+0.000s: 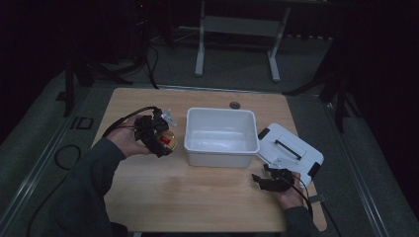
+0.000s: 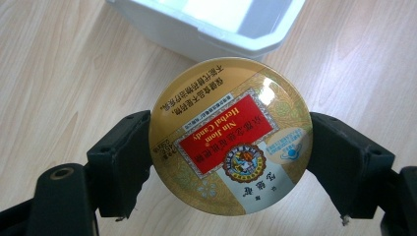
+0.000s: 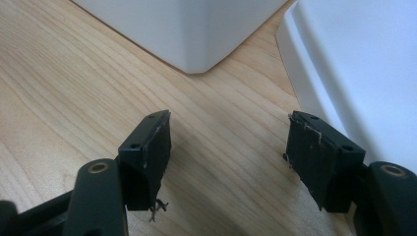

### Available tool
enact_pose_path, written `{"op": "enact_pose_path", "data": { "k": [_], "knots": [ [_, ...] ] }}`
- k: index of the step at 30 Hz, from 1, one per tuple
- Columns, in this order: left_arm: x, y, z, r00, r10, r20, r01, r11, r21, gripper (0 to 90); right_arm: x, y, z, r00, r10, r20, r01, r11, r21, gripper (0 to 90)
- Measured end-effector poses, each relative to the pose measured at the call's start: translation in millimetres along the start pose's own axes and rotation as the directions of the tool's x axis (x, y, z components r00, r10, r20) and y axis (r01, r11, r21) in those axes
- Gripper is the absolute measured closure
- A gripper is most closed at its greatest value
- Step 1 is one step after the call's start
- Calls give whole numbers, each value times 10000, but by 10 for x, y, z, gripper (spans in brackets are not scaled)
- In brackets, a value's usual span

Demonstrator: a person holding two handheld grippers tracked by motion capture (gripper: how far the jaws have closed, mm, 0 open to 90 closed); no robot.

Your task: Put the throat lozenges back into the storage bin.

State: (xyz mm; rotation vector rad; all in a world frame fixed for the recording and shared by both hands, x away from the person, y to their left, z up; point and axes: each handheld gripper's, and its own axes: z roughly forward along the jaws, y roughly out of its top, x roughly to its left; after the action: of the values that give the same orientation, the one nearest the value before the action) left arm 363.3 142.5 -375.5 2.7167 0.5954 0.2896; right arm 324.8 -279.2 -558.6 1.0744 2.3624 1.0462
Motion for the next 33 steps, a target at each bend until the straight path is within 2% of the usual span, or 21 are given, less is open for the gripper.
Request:
{"op": "enact_pose_path", "data": {
  "k": [13, 33],
  "knots": [
    [44, 155, -64, 9997, 247, -20, -247, 9997, 57, 208, 0, 0, 0, 10000, -3, 2, 3, 10000, 5, 329],
    [57, 347, -74, 9993, 363, 95, -362, 9993, -75, 208, 0, 0, 0, 10000, 0, -3, 0, 10000, 1, 330]
  ]
}}
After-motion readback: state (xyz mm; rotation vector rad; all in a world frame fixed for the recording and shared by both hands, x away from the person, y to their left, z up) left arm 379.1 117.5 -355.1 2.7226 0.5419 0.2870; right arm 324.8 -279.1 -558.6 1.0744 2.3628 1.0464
